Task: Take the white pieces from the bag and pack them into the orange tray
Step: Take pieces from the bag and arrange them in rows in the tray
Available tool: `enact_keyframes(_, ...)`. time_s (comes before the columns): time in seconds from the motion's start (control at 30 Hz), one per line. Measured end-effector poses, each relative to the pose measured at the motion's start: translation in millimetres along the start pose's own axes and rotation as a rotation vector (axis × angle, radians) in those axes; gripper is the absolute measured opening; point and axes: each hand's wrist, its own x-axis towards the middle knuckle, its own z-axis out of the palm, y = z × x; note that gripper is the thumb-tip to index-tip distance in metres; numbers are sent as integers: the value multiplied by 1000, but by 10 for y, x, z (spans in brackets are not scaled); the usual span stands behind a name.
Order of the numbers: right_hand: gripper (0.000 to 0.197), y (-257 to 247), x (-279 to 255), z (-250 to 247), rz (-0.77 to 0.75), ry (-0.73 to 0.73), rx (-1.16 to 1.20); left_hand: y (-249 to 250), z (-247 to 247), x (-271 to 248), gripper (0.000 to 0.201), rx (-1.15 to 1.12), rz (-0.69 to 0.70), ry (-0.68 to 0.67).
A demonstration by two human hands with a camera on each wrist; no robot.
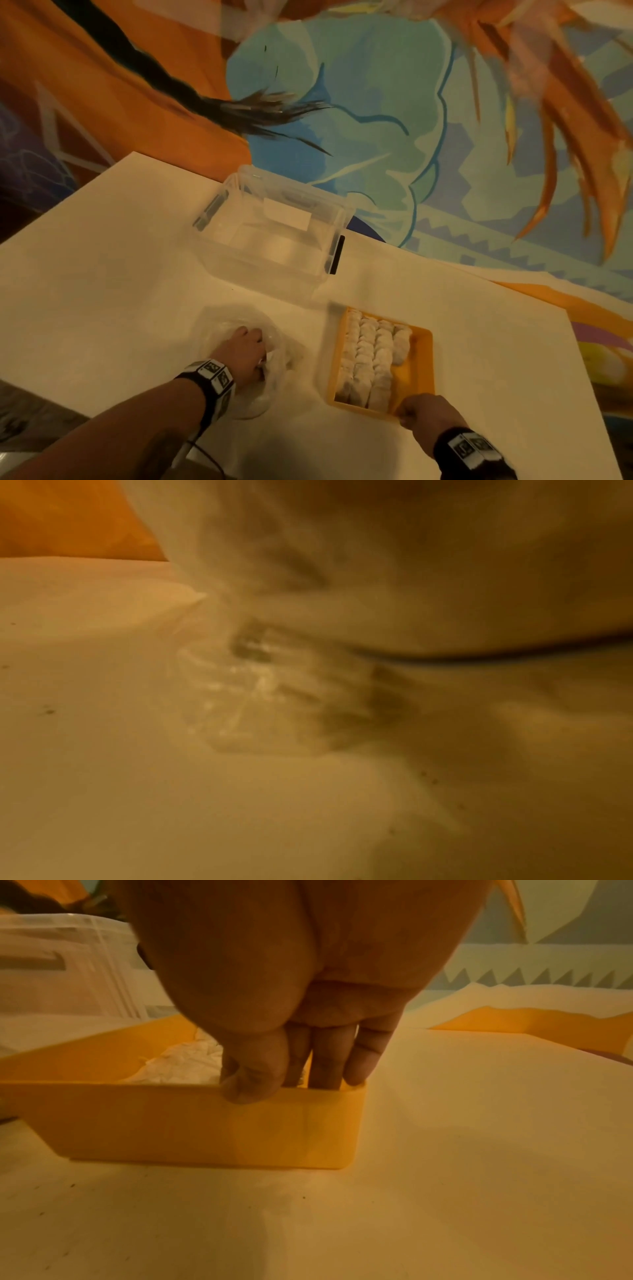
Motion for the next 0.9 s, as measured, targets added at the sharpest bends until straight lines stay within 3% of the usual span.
enact_keyframes(0.13, 17, -10, -17, -23, -14, 2, -6, -116, -41, -126, 36, -288, -3, 49)
enact_keyframes(0.2, 18, -16, -26, -21, -15, 4, -6, -134, -94, -209, 18, -441, -77, 73)
enact_keyframes(0.33, 21, -24, -43, -17, -13, 11, -21, -157, -181, -288, 8, -647, -213, 180)
enact_keyframes(0.4, 24, -18, -35, -14, -17, 22, -30, -150, -201, -318, 10, -753, -244, 204)
enact_keyframes(0.53, 24, -15, -26, 2, -10, 32, -40, -176, -260, -367, 37, -1018, -280, 169)
enact_keyframes(0.63, 24, -15, -27, 4, -4, 35, -43, -151, -338, -405, 15, -1009, -332, 162)
enact_keyframes(0.77, 23, -23, -38, -2, -10, 32, -57, -140, -401, -439, 16, -1311, -413, 172)
enact_keyframes(0.83, 22, -24, -41, -1, -11, 30, -68, -120, -441, -470, 31, -1460, -424, 153)
enact_keyframes(0.9, 20, -25, -42, 4, -5, 35, -63, -84, -495, -510, 32, -1500, -414, 141)
